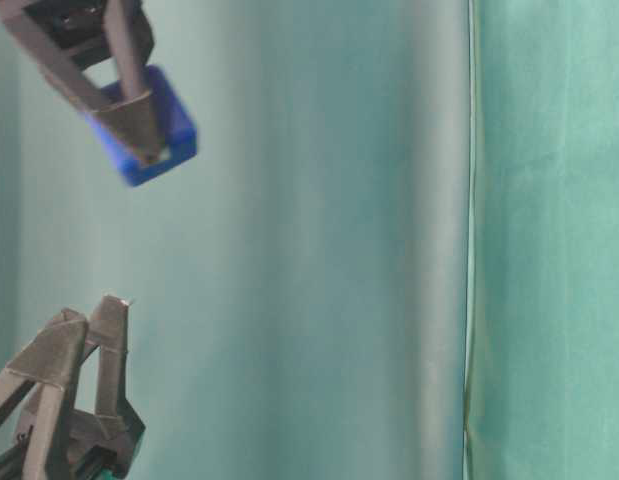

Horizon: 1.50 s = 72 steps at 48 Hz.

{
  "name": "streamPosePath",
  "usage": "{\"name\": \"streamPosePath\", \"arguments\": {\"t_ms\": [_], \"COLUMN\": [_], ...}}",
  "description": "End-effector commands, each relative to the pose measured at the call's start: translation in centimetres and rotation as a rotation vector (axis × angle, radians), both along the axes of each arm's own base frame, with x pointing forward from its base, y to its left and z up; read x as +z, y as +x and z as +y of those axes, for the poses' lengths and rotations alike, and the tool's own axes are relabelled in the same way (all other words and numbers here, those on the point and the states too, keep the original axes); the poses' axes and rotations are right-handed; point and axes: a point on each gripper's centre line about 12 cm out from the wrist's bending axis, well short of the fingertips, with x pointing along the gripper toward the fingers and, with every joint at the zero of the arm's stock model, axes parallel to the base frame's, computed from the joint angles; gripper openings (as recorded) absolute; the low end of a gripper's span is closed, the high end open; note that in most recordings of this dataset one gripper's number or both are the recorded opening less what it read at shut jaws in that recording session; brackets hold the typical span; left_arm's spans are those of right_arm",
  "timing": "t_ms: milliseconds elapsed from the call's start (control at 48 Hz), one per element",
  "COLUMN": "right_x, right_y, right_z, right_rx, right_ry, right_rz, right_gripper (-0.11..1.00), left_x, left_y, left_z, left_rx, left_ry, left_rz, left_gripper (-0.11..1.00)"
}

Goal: Handover the blue block to the right arm after grasping it with the left arm, then place it in the designated position.
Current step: 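Pull the cube back toward the right side with the right gripper, then lower the cube with the right gripper toward the white marking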

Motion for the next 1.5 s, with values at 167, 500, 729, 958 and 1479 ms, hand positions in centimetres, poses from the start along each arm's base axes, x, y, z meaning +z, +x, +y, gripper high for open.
{"name": "streamPosePath", "arguments": {"t_ms": [167,500,729,958,1479], "right_x": [1.6,1.6,1.6,1.6,-2.0], "right_y": [-0.3,-0.3,-0.3,-0.3,1.7], "right_z": [0.3,0.3,0.3,0.3,0.6], "right_rx": [-0.018,-0.015,-0.017,-0.017,-0.005], "right_ry": [0.015,0.014,0.014,0.014,0.016], "right_rz": [0.002,0.001,0.003,0.003,0.083], "right_gripper": [0.56,0.56,0.56,0.56,0.56], "left_x": [1.4,1.4,1.5,1.4,1.5], "left_y": [0.1,0.1,0.2,0.2,0.2], "left_z": [0.1,0.0,0.0,0.0,0.0], "left_rx": [0.002,0.001,0.001,0.002,0.001], "left_ry": [-0.001,0.001,-0.001,-0.002,-0.001], "left_rz": [-0.038,-0.035,-0.037,-0.035,-0.038], "left_gripper": [1.00,1.00,1.00,1.00,1.00]}}
